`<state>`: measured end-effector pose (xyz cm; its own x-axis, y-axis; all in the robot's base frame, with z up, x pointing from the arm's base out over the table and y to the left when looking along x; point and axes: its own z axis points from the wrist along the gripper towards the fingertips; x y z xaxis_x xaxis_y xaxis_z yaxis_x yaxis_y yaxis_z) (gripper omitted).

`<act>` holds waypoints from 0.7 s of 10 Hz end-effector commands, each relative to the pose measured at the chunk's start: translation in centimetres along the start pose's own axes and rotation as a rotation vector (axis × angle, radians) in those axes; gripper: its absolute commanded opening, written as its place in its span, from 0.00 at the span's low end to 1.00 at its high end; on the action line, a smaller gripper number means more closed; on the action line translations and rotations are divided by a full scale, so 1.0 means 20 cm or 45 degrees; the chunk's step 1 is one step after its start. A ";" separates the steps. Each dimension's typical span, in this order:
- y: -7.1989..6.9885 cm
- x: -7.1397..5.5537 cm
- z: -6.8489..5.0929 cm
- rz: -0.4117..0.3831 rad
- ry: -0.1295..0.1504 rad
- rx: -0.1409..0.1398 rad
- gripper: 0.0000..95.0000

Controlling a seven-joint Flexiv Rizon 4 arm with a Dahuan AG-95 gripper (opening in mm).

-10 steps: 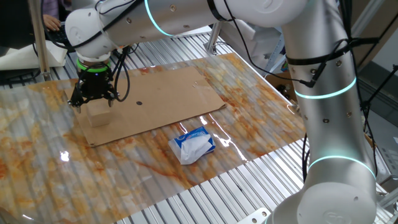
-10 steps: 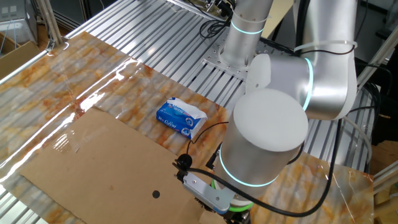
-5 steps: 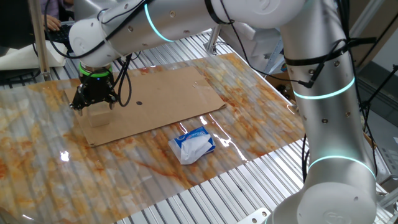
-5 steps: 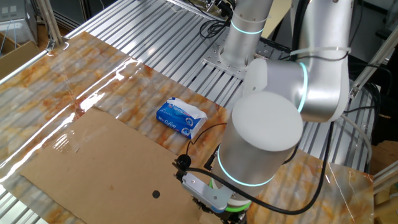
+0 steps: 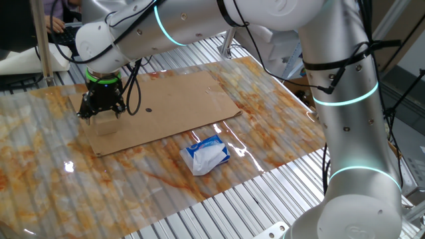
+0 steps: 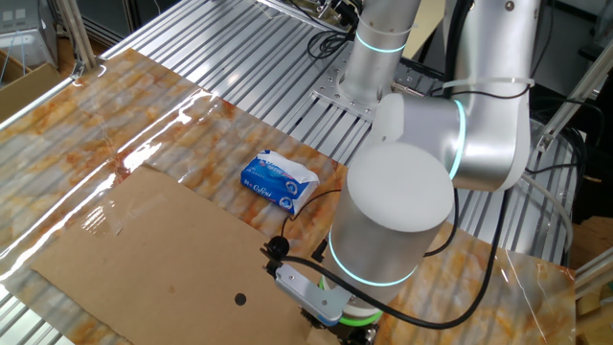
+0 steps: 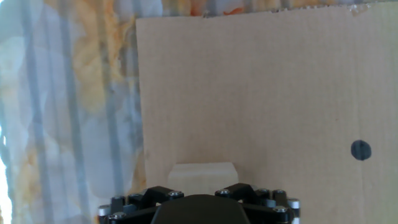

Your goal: Grab the block and place it at the designated location

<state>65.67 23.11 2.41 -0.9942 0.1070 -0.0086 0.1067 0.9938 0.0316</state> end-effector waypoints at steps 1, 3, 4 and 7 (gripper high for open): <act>0.00 0.00 0.00 -0.014 0.000 -0.003 0.20; 0.00 0.00 0.00 -0.018 0.000 0.000 0.00; 0.00 0.00 0.00 -0.013 0.000 0.001 0.00; 0.00 -0.01 -0.01 -0.022 0.004 0.002 0.00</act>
<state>65.86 22.95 2.67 -0.9960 0.0893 -0.0052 0.0891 0.9956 0.0294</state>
